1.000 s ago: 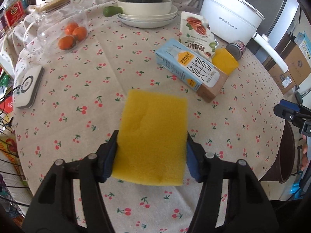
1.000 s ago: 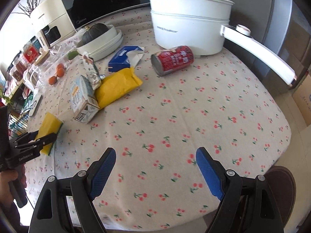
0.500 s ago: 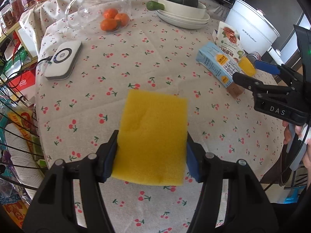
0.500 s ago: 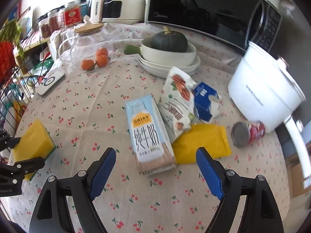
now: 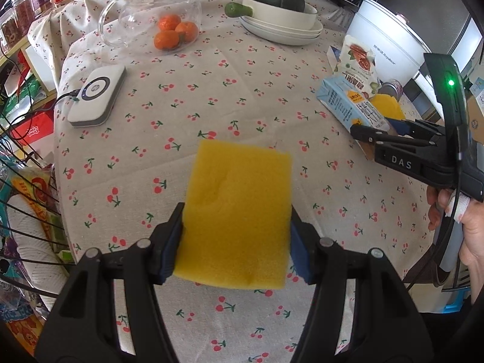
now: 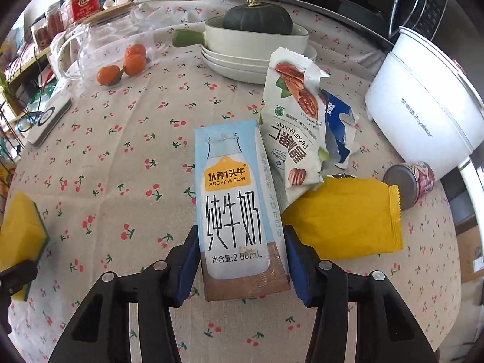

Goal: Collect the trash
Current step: 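Grasp the white-blue milk carton with the right gripper while the left holds the sponge, then carry both items to the bin while the left gripper drops the sponge in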

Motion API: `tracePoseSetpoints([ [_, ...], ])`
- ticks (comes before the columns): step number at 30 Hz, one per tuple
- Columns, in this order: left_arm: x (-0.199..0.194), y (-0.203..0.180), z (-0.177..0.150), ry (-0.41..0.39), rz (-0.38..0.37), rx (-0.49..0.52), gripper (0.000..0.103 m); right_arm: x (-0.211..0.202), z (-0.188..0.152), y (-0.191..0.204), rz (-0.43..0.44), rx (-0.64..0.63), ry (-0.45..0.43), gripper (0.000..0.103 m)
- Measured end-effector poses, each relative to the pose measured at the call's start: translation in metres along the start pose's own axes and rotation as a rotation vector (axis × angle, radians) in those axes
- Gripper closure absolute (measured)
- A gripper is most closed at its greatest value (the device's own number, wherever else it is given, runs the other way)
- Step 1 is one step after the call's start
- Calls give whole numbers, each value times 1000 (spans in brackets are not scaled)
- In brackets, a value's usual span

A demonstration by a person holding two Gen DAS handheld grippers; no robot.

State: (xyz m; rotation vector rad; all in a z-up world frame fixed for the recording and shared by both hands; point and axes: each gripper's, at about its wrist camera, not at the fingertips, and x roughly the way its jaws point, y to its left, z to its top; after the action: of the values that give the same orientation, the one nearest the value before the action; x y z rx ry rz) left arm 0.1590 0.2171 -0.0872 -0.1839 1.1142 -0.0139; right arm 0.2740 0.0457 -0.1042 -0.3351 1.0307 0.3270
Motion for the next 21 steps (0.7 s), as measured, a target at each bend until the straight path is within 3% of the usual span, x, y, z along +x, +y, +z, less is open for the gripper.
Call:
tracePoseSetpoints([
  [10, -31, -56, 3, -43, -88, 6, 40, -97, -44, -37, 77, 40, -95, 52],
  [21, -47, -124, -55, -49, -181, 57, 40, -159, -128, -79, 88, 120, -121, 52],
])
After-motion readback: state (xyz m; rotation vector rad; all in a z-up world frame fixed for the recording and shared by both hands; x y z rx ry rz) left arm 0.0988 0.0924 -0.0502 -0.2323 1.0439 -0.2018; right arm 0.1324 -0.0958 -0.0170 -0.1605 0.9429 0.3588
